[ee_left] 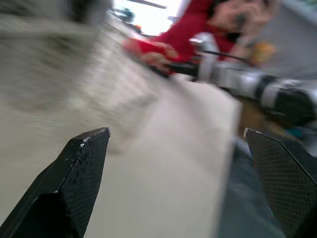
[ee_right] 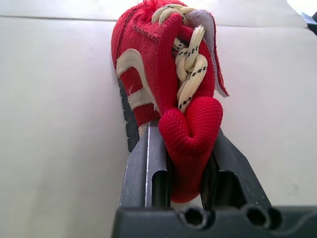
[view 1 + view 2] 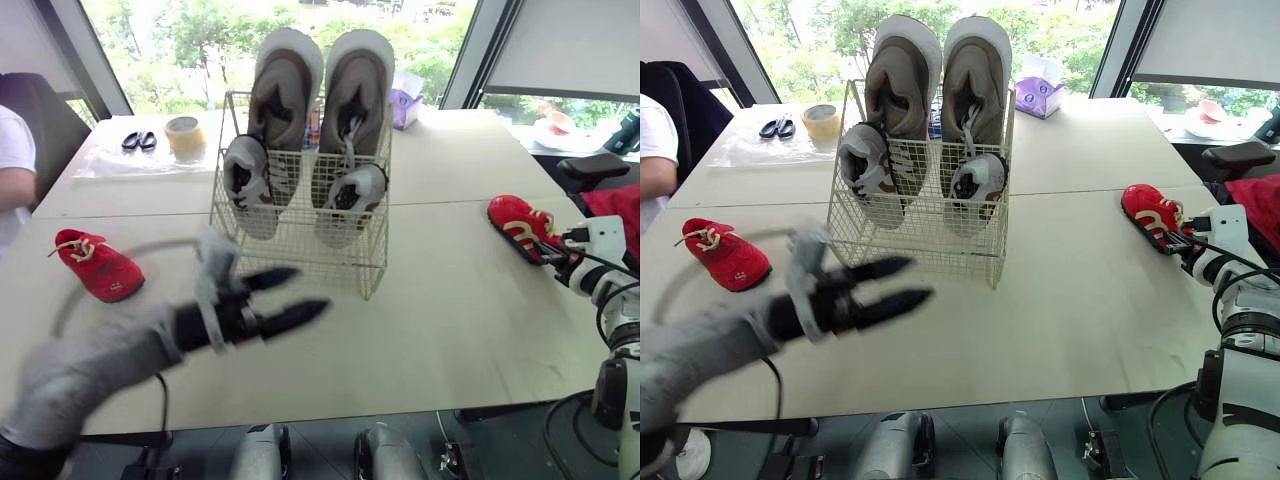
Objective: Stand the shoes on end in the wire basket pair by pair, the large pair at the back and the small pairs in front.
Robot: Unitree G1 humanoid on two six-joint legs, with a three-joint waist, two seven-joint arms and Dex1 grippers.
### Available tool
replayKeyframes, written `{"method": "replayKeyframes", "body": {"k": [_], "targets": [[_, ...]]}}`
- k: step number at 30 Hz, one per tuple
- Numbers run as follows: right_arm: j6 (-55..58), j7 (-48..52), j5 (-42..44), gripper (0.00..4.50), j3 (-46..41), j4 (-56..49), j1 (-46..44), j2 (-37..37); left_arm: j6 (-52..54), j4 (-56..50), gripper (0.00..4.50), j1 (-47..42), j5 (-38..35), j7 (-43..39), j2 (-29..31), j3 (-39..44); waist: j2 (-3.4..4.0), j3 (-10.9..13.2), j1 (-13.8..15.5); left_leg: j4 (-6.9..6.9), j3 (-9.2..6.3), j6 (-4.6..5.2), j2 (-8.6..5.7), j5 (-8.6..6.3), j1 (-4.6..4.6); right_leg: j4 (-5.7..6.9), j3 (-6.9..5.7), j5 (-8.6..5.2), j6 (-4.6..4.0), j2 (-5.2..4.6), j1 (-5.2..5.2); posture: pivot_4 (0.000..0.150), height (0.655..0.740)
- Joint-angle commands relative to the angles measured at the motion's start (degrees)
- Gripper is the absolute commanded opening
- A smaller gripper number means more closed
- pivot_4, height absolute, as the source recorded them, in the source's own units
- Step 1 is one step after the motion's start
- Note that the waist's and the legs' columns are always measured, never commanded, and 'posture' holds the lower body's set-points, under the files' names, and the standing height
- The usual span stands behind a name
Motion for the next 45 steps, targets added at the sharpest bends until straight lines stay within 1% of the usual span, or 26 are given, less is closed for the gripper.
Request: {"method": "replayKeyframes", "body": {"k": [1,2,3,5,7,11,14,17,22,27,31,35,38,41,44,45], "targets": [[-2.1,-0.8,3.8,0.5,-3.4,-13.9,-6.6,-4.0,-1.5,9.0,4.5,-8.0,-11.8,-3.8,1.0,8.2,0.32,0.2,-0.2,-0.01,0.06,0.01,0.0,-0.01,-0.01,-0.02,0.04,0.0,0.01,0.0,-0.03,0.15,0.6938],[-1.6,-0.9,4.2,0.5,-3.4,-18.1,-7.4,-4.3,-1.5,12.4,4.5,-10.9,-16.3,-5.3,0.2,9.2,0.44,0.2,-0.3,-0.01,0.08,0.04,-0.01,-0.03,-0.02,-0.02,0.06,-0.02,0.04,-0.01,-0.05,0.15,0.6938],[-0.8,-0.8,4.6,0.5,-3.3,-22.2,-8.4,-4.5,-1.0,15.9,4.5,-13.8,-19.1,-5.4,0.1,9.5,0.45,0.2,-0.3,-0.02,0.1,0.04,0.0,-0.02,-0.06,0.0,0.06,-0.02,0.05,-0.01,-0.11,0.15,0.6938],[0.9,0.2,5.1,0.5,-2.0,-30.9,-11.8,-5.6,0.7,22.7,4.5,-20.8,-18.4,-6.9,0.5,7.9,0.45,0.2,-0.3,-0.1,0.08,0.0,0.01,0.0,-0.07,0.05,0.05,-0.04,0.07,0.01,-0.16,0.15,0.6938],[2.8,1.5,5.7,0.5,-1.0,-36.8,-14.2,-6.3,3.5,28.4,4.5,-26.1,-17.1,-8.6,1.1,5.8,0.43,0.2,-0.2,-0.26,0.08,-0.09,0.01,0.05,-0.05,0.03,0.04,-0.04,0.07,0.04,-0.2,0.15,0.6938],[5.8,6.1,7.3,0.5,2.8,-48.1,-21.7,-7.3,10.6,43.2,4.5,-40.1,-13.0,-15.4,1.1,1.5,0.29,0.3,0.1,-0.31,0.11,-0.1,-0.02,0.06,-0.01,-0.01,0.03,-0.04,0.08,0.04,-0.16,0.15,0.6938],[7.5,10.5,7.9,0.5,7.5,-56.0,-27.1,-6.6,14.2,54.8,4.5,-52.5,-6.5,-23.7,-0.6,-1.4,0.27,0.3,0.0,-0.25,0.11,-0.08,-0.02,0.05,-0.08,-0.01,0.03,-0.04,0.08,0.04,-0.19,0.15,0.6938],[9.7,12.3,9.3,0.5,9.8,-61.0,-28.9,-4.6,16.6,61.1,4.5,-59.9,0.1,-30.8,-2.6,-3.7,0.2,0.3,0.0,-0.3,0.11,-0.08,-0.02,0.05,-0.11,-0.06,0.03,-0.06,0.1,0.05,-0.21,0.15,0.6938],[11.6,14.5,10.2,0.5,13.0,-67.0,-28.5,-1.4,17.8,66.1,4.5,-66.4,9.4,-39.0,-6.3,-4.9,0.16,0.3,-0.1,-0.23,0.15,-0.08,-0.02,0.05,-0.11,0.02,0.03,-0.05,0.11,0.04,-0.22,0.15,0.6938],[10.4,16.7,9.3,0.5,14.4,-68.9,-27.0,-0.5,19.0,70.3,4.5,-70.4,15.2,-42.7,-8.9,-3.4,0.12,0.4,-0.1,-0.23,0.15,-0.08,-0.01,0.05,-0.3,0.02,0.03,-0.05,0.11,0.04,-0.37,0.15,0.6938],[9.3,17.7,8.9,0.5,14.6,-69.2,-26.4,-0.1,19.5,71.9,4.5,-71.7,19.6,-45.8,-10.3,-3.4,0.12,0.4,-0.2,-0.21,0.16,-0.07,-0.01,0.06,-0.36,0.05,0.03,-0.05,0.11,0.04,-0.44,0.15,0.6938],[6.2,19.9,7.0,0.5,16.1,-69.6,-25.0,-0.4,19.8,71.9,4.5,-72.0,25.6,-50.8,-11.7,-6.9,0.11,0.4,-0.3,-0.19,0.16,-0.07,-0.01,0.06,-0.36,0.07,0.03,-0.05,0.11,0.04,-0.44,0.15,0.6938],[5.7,20.1,6.7,0.48,16.7,-69.9,-25.0,0.1,16.1,71.2,3.67,-71.3,30.1,-50.9,-13.9,-7.6,0.11,0.4,-0.3,-0.17,0.17,-0.07,-0.01,0.06,-0.38,0.1,0.04,-0.05,0.11,0.04,-0.48,0.15,0.6938],[5.7,20.3,6.3,0.48,16.9,-70.3,-24.8,0.4,16.8,70.2,2.21,-70.8,31.5,-52.5,-14.9,-6.8,0.1,0.4,-0.4,-0.13,0.16,-0.07,-0.01,0.06,-0.48,0.1,0.04,-0.05,0.11,0.04,-0.53,0.15,0.6938],[6.7,20.3,6.2,0.48,16.7,-70.8,-24.3,0.4,19.0,70.1,0.77,-70.5,31.4,-52.6,-15.0,-5.1,0.1,0.4,-0.6,-0.12,0.16,-0.07,0.0,0.06,-0.54,0.14,0.05,-0.05,0.11,0.04,-0.63,0.15,0.6938],[6.9,20.3,6.3,0.48,16.6,-70.9,-24.2,0.4,19.4,70.1,0.4,-70.5,31.6,-52.5,-15.1,-4.6,0.1,0.4,-0.7,-0.12,0.16,-0.07,0.0,0.06,-0.55,0.15,0.05,-0.05,0.11,0.04,-0.64,0.15,0.6938]]}}
